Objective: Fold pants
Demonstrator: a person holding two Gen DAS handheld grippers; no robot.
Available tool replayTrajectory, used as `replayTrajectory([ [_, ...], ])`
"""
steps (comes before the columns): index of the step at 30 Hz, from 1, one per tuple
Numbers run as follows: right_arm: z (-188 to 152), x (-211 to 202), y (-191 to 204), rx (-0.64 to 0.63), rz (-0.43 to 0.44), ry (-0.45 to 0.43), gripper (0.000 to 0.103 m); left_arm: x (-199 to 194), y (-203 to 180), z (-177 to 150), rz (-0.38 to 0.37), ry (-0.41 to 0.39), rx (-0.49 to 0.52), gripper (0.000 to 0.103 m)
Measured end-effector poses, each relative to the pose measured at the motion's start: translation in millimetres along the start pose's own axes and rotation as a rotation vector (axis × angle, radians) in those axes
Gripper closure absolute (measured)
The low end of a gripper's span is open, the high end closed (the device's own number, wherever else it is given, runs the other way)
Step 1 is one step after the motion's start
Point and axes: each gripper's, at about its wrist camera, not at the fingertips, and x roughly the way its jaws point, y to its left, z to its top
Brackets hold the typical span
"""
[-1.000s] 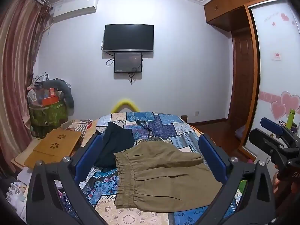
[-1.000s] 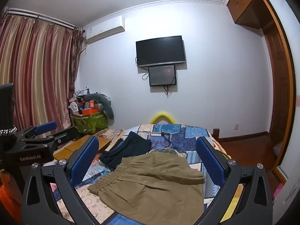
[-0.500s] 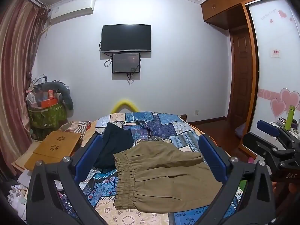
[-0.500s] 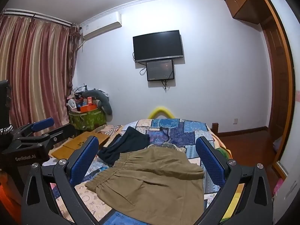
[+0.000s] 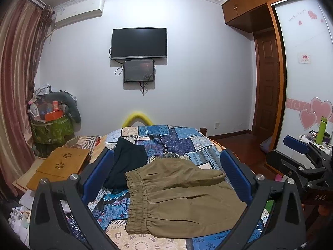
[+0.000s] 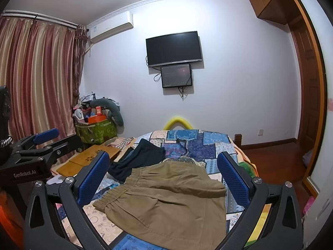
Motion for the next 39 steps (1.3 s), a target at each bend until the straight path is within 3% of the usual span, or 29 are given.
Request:
replayTrajectory([
  [39, -2.5, 0.5, -10.4, 0.018, -0.013, 0.014, 0.001, 2.9, -1.7, -0.3, 0.000, 0.007, 0.002, 0.000],
])
